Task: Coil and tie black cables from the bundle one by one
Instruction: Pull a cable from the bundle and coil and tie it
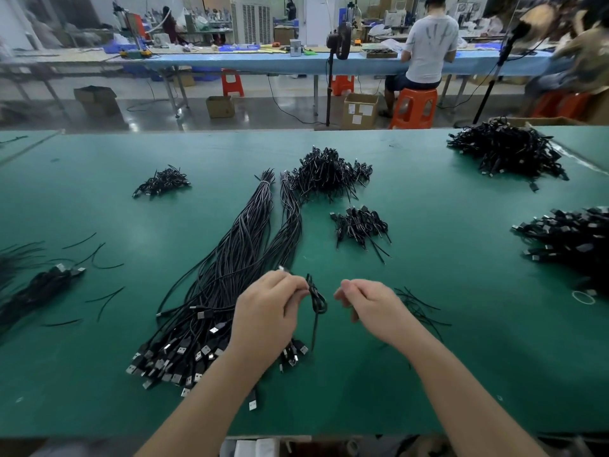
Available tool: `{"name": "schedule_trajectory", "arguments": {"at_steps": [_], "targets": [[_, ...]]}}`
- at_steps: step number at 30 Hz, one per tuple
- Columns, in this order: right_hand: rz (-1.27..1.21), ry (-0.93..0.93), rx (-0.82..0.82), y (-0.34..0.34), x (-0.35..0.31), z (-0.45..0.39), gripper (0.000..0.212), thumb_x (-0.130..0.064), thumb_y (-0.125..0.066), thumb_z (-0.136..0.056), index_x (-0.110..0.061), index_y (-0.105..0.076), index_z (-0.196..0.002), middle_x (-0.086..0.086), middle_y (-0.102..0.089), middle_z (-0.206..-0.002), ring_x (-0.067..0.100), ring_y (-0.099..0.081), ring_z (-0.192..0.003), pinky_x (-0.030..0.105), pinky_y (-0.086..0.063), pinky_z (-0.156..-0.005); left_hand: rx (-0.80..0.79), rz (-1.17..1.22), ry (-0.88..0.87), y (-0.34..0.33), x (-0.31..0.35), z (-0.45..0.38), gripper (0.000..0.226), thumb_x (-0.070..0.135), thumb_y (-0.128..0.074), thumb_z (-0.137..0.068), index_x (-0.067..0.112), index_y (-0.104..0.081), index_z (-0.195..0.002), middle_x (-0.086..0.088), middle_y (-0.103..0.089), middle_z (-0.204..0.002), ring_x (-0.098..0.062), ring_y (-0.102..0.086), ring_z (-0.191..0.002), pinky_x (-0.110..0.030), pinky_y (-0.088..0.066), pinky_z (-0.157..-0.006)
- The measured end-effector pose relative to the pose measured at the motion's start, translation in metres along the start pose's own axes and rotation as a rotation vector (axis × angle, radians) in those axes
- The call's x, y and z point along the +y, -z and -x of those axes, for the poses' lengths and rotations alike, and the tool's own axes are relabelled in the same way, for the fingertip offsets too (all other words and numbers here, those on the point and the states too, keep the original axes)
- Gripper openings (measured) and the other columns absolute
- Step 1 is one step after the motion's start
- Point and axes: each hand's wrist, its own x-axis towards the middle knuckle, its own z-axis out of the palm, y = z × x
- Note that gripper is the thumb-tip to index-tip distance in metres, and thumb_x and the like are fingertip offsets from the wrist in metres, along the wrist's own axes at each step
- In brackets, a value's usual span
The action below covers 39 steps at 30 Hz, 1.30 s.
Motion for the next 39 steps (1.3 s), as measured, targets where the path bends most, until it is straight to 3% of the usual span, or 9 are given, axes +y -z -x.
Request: {"name": "schedule_trajectory", "arguments": {"at_steps": [3, 7, 15, 20, 25, 29, 32, 36, 39], "targets": [[-0.475, -0.109, -0.208, -0.003, -0.007, 0.005, 0.036, -0.038, -0.048, -0.104, -0.012, -0.074, -0.100, -0.001, -0.072, -0.083, 0.013, -0.063, -0.068, 0.026, -0.048, -0.057, 0.076, -0.143, -0.244, -0.006, 0.000, 0.001, 0.004, 0.007, -0.071, -0.089, 0.008, -0.074, -0.087, 0.001, -0.069, -0.082, -0.019, -0.064, -0.074, -0.034, -0.055, -0.067], [-0.597, 0.002, -0.127, -0.010, -0.009, 0.006, 0.017, -0.016, -0.061, -0.099, -0.011, -0.076, -0.104, -0.005, -0.065, -0.073, 0.007, -0.056, -0.067, 0.022, -0.046, -0.062, 0.128, -0.067, -0.169, -0.012, 0.004, 0.004, 0.005, 0.008, -0.070, -0.090, 0.008, -0.074, -0.086, 0.002, -0.069, -0.082, -0.018, -0.064, -0.073, -0.033, -0.055, -0.065], [-0.443, 0.337, 0.185, -0.017, -0.006, 0.004, 0.025, 0.004, -0.072, -0.085, -0.021, -0.077, -0.091, -0.005, -0.066, -0.092, 0.003, -0.059, -0.075, 0.020, -0.049, -0.070, -0.158, 0.729, 0.835, -0.010, 0.022, -0.007, 0.021, 0.014, -0.072, -0.091, 0.017, -0.073, -0.070, 0.006, -0.054, -0.050, -0.010, -0.041, -0.043, -0.017, -0.035, -0.043], [-0.153, 0.524, 0.258, -0.020, 0.006, 0.004, 0.020, -0.001, -0.074, -0.085, -0.012, -0.078, -0.102, -0.012, -0.065, -0.093, 0.008, -0.063, -0.086, 0.014, -0.050, -0.075, -0.403, 1.142, 1.104, -0.001, 0.009, -0.010, 0.021, 0.004, -0.065, -0.093, 0.010, -0.070, -0.073, -0.003, -0.058, -0.066, -0.010, -0.036, -0.046, -0.022, -0.032, -0.043], [-0.464, 0.189, 0.085, -0.012, -0.001, 0.005, 0.006, -0.017, -0.069, -0.093, -0.018, -0.073, -0.096, 0.002, -0.069, -0.085, 0.017, -0.071, -0.069, 0.024, -0.056, -0.069, -0.182, 0.755, 0.810, -0.005, 0.011, -0.007, 0.020, 0.011, -0.073, -0.090, 0.023, -0.075, -0.073, 0.009, -0.065, -0.062, -0.009, -0.051, -0.050, -0.018, -0.041, -0.051], [-0.740, -0.182, -0.128, -0.011, -0.010, 0.004, 0.053, -0.045, -0.049, -0.101, 0.004, -0.069, -0.100, 0.004, -0.062, -0.068, 0.020, -0.060, -0.055, 0.031, -0.049, -0.049, 0.074, 0.128, 0.192, -0.005, 0.014, -0.004, 0.009, 0.009, -0.073, -0.090, 0.017, -0.076, -0.087, 0.012, -0.070, -0.082, -0.007, -0.064, -0.070, -0.025, -0.053, -0.066], [-0.840, -0.159, -0.195, -0.012, -0.012, 0.002, 0.047, -0.043, -0.066, -0.086, 0.001, -0.070, -0.104, 0.001, -0.059, -0.070, 0.014, -0.053, -0.057, 0.030, -0.044, -0.058, 0.115, -0.093, -0.086, -0.008, 0.015, 0.000, 0.005, 0.014, -0.071, -0.091, 0.014, -0.075, -0.088, 0.007, -0.071, -0.084, -0.016, -0.063, -0.068, -0.038, -0.052, -0.064], [-0.775, 0.004, -0.097, -0.013, -0.011, 0.000, 0.017, -0.018, -0.069, -0.091, -0.009, -0.078, -0.102, 0.006, -0.064, -0.081, 0.013, -0.049, -0.067, 0.021, -0.042, -0.061, 0.079, 0.084, 0.142, -0.008, 0.017, 0.000, 0.005, 0.013, -0.075, -0.089, 0.017, -0.076, -0.091, 0.013, -0.071, -0.086, -0.010, -0.064, -0.073, -0.033, -0.055, -0.068], [-0.744, 0.136, 0.031, -0.017, -0.014, 0.000, 0.017, -0.006, -0.069, -0.089, -0.007, -0.078, -0.104, 0.008, -0.066, -0.095, 0.008, -0.056, -0.073, 0.016, -0.044, -0.064, 0.010, 0.462, 0.549, -0.012, 0.021, -0.003, 0.013, 0.013, -0.074, -0.090, 0.023, -0.076, -0.081, 0.014, -0.068, -0.067, -0.001, -0.059, -0.058, -0.014, -0.046, -0.056]]}}
